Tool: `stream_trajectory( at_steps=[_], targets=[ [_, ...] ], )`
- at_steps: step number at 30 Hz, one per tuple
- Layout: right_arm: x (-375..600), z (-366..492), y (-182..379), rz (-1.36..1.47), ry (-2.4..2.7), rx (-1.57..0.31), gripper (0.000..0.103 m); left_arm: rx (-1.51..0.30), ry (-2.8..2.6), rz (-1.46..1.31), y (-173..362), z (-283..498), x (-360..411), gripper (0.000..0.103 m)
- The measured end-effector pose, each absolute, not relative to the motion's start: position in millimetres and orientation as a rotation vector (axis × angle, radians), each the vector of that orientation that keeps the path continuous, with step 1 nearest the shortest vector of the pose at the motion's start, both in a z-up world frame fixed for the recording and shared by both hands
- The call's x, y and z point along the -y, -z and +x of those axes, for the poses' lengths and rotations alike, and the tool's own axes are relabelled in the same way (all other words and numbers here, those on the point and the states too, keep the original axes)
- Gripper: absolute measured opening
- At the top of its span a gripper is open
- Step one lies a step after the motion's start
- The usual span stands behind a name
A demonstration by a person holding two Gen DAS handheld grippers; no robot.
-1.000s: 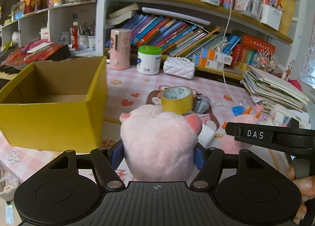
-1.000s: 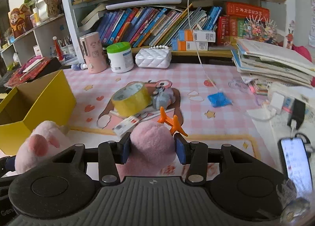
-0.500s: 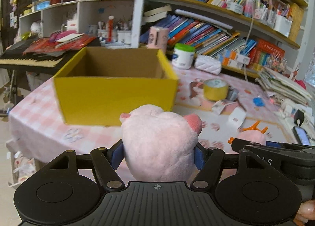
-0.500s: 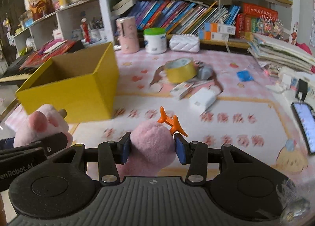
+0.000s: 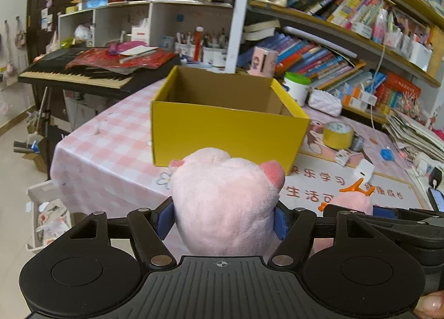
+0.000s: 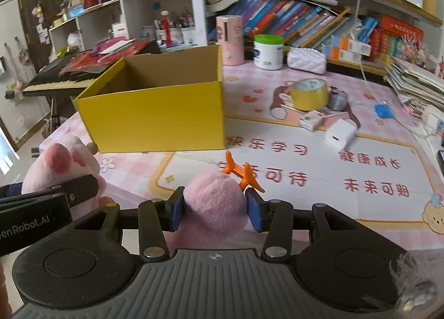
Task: Organize objects
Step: 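Carry the pink plush toy with the left gripper over the yellow box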
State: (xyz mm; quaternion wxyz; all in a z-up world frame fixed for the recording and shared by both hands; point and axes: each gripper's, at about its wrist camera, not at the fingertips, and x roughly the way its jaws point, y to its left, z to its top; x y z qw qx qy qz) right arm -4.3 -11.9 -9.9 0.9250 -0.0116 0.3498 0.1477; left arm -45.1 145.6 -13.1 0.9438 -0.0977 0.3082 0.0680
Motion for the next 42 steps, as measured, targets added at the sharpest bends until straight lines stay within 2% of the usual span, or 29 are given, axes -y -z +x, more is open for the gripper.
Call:
stream_trajectory(
  at_steps=[22, 42],
  targets=[
    [-17, -10, 12, -0.037, -0.317, -0.726, 0.043, -0.624, -0.126, -0.198, 15, -50, -166, 0.069],
    [-34, 10, 3, -0.053, -0.337, -0.689, 0.043, -0.53, -0.132, -0.151, -2, -36, -178, 0.069]
  ],
)
